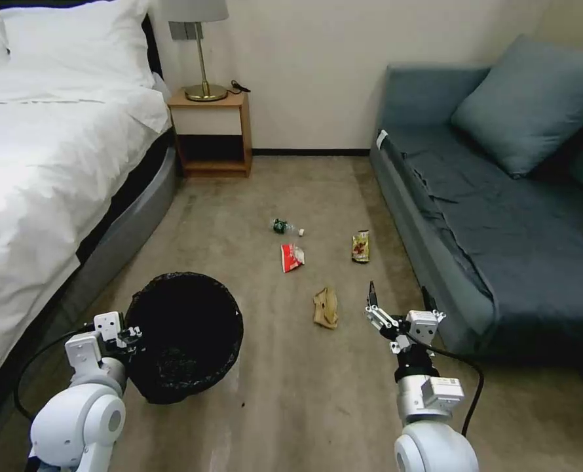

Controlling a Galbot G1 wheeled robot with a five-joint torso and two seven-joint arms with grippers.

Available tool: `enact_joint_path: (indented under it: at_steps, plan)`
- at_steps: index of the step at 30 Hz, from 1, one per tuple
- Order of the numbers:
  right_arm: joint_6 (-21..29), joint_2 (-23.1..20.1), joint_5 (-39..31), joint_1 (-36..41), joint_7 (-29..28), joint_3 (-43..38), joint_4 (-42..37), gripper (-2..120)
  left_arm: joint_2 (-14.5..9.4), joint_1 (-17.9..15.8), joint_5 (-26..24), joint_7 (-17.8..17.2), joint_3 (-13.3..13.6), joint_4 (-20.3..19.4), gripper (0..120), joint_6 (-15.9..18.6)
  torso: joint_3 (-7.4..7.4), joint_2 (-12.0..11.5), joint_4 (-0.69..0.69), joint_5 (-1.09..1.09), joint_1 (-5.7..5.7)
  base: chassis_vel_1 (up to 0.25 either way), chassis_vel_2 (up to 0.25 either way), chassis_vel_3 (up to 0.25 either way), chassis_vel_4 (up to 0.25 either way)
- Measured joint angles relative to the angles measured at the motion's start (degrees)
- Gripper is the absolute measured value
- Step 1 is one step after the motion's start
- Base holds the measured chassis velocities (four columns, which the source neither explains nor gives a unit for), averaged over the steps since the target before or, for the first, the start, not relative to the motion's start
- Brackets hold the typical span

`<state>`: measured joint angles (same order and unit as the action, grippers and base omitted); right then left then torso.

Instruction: Pick up the trash bin, then pick up the garbage on the floor and place it into the trash bin.

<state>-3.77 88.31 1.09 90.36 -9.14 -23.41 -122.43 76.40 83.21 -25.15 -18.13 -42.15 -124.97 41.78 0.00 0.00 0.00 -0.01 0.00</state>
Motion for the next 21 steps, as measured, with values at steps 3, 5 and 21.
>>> enact_joint_path:
  at_steps: [3,5,21]
  plan:
    - [0.00,-0.01,0.11,-0.21,0.11,0.05,0.33,100,-0.05,-0.16,-0.04,0.07,0.01,0.16,2,-0.01,0.00,0.00,0.00,0.00,0.00,-0.184,0.193,0.201,-0.199]
    - [0.00,-0.01,0.17,-0.31,0.14,0.16,0.54,100,-0.06,-0.17,-0.05,0.08,0.02,0.21,2,-0.03,0.00,0.00,0.00,0.01,0.00,-0.189,0.193,0.197,-0.206]
    - [0.12,-0.57,0.82,-1.37,0.03,1.26,2.12,100,-0.01,-0.55,-0.17,0.14,0.09,0.56,2,-0.30,0.01,0.00,0.00,0.01,0.01,-0.175,0.177,0.176,-0.169]
